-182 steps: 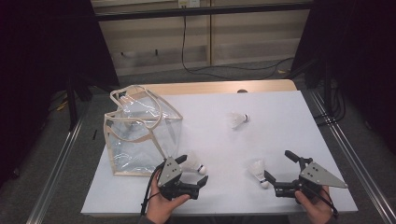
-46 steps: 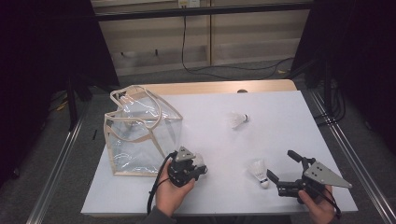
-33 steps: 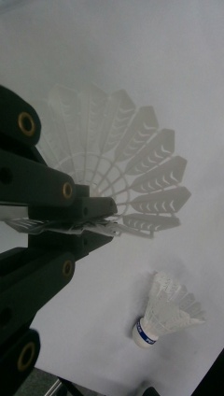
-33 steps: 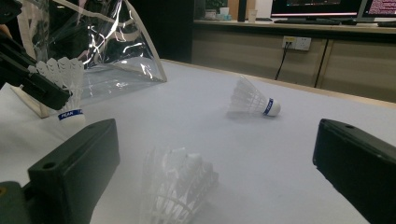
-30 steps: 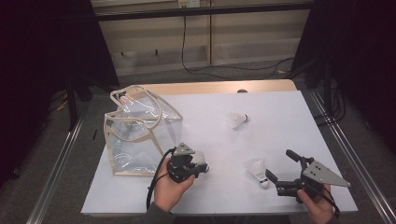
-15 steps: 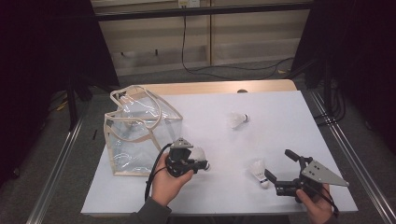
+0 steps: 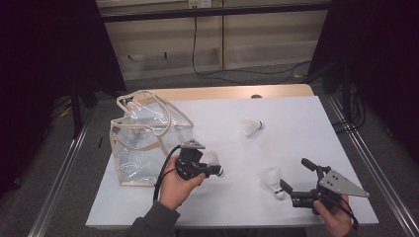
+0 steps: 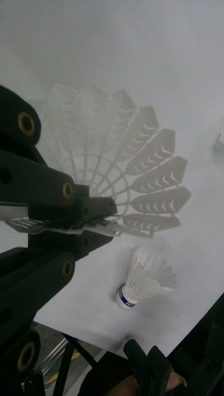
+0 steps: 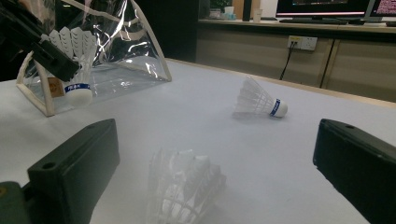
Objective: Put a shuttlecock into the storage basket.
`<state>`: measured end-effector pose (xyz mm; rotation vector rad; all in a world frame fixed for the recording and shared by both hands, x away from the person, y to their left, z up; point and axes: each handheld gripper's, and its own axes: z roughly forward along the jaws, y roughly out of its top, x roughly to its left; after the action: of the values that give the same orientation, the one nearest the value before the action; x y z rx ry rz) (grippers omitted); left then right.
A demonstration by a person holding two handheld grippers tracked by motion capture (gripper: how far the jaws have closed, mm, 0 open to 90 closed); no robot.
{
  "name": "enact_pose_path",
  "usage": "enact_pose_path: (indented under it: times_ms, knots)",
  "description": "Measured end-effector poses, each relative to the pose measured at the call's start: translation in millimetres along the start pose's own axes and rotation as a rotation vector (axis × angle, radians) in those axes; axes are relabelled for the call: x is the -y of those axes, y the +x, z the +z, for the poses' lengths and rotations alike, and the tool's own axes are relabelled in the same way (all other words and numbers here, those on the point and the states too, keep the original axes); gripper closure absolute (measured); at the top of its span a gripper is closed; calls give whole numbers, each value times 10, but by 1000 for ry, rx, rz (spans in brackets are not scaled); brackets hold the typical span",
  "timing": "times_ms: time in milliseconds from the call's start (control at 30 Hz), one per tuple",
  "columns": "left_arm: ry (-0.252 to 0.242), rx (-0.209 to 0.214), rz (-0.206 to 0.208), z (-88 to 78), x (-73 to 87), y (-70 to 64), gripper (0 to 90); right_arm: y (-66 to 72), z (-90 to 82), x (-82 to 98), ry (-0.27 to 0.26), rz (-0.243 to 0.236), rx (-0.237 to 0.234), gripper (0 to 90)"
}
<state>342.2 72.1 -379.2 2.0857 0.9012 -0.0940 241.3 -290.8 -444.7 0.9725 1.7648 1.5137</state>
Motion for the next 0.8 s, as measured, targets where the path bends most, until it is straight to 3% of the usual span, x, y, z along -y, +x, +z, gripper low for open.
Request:
enact_pose_path:
  times_ms: [800]
  knots:
    - [29, 10, -8, -92, -304, 23, 874, 6, -3, -3, 0, 3, -3, 2]
